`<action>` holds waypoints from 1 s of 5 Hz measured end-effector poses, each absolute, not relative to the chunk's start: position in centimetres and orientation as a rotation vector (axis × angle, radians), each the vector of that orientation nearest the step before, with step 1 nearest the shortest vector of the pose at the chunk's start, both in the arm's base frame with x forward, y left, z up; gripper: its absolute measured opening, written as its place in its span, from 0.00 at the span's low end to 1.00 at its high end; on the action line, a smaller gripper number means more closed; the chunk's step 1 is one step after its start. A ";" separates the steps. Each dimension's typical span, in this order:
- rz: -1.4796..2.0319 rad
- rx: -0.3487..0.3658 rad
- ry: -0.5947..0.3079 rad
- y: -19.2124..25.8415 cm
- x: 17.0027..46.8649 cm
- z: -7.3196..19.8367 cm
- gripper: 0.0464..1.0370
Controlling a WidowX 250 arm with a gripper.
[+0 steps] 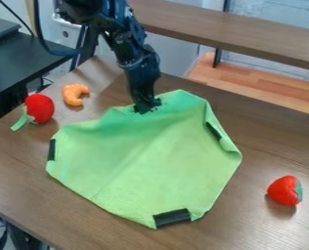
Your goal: Fold the cloth from top left to bottom right
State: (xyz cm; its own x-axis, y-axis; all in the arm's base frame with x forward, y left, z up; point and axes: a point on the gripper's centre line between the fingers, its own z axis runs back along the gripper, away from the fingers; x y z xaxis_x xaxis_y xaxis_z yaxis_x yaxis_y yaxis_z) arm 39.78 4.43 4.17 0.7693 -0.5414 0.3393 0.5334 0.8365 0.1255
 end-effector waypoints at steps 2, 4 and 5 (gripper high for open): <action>-0.663 0.046 -0.368 0.6 34.5 5.4 0.02; -0.713 0.080 -0.346 -3.2 30.3 6.7 0.04; -0.767 0.081 -0.326 -5.5 28.1 4.9 0.23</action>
